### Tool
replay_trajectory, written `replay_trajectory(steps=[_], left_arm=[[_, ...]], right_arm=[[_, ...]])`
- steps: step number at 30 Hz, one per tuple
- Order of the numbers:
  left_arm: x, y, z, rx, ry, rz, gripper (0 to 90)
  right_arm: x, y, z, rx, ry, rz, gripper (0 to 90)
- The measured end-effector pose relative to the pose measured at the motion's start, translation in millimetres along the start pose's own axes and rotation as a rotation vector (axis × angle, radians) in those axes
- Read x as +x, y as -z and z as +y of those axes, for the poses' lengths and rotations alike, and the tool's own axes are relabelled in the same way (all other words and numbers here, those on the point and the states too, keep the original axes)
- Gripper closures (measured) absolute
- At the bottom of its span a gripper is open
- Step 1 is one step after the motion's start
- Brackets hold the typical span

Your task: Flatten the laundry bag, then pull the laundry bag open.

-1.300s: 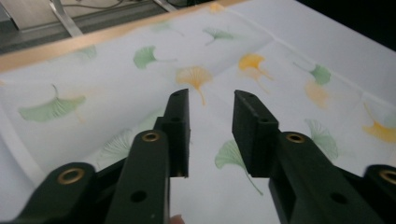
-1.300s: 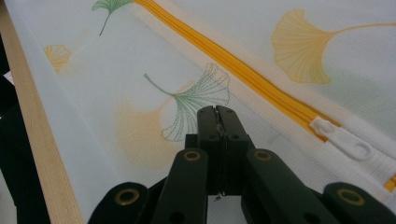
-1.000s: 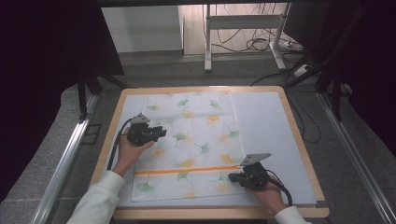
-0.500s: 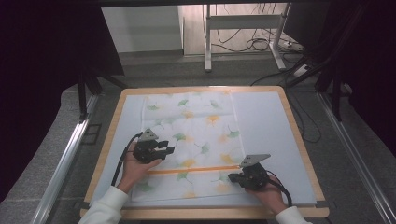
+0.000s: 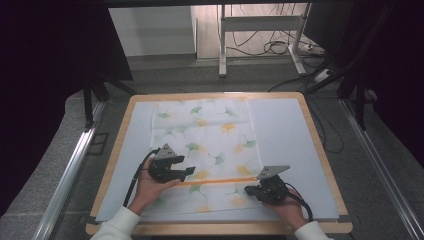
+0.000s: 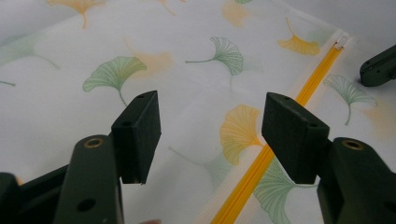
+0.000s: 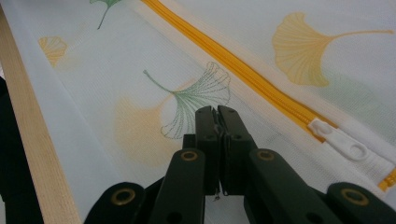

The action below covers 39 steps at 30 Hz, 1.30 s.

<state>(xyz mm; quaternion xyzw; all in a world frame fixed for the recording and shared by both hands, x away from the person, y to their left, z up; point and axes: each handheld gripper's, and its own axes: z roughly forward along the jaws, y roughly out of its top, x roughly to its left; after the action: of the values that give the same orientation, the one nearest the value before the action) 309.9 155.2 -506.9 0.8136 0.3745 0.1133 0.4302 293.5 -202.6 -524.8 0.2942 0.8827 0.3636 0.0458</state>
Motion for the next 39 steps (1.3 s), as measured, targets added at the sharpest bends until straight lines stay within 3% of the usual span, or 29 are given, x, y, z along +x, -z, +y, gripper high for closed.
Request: replay_trajectory(steps=[6,15,21,39], left_arm=[[-8.6,-2.6,2.7,0.0,-0.018,-0.001,33.5],[-22.5,-11.3,9.2,0.025,-0.074,-0.004,32.0],[-33.0,-17.5,14.9,0.027,-0.106,-0.02,31.5],[-49.9,-44.0,29.0,0.052,-0.141,-0.042,31.5]], right_arm=[[-0.9,4.3,-1.4,0.005,-0.003,-0.031,87.0],[-6.6,22.9,-15.2,-0.008,-0.054,-0.052,87.0],[-5.7,22.5,-16.3,0.002,-0.061,-0.055,87.0],[-7.1,22.2,-18.6,0.002,-0.07,-0.048,88.3]])
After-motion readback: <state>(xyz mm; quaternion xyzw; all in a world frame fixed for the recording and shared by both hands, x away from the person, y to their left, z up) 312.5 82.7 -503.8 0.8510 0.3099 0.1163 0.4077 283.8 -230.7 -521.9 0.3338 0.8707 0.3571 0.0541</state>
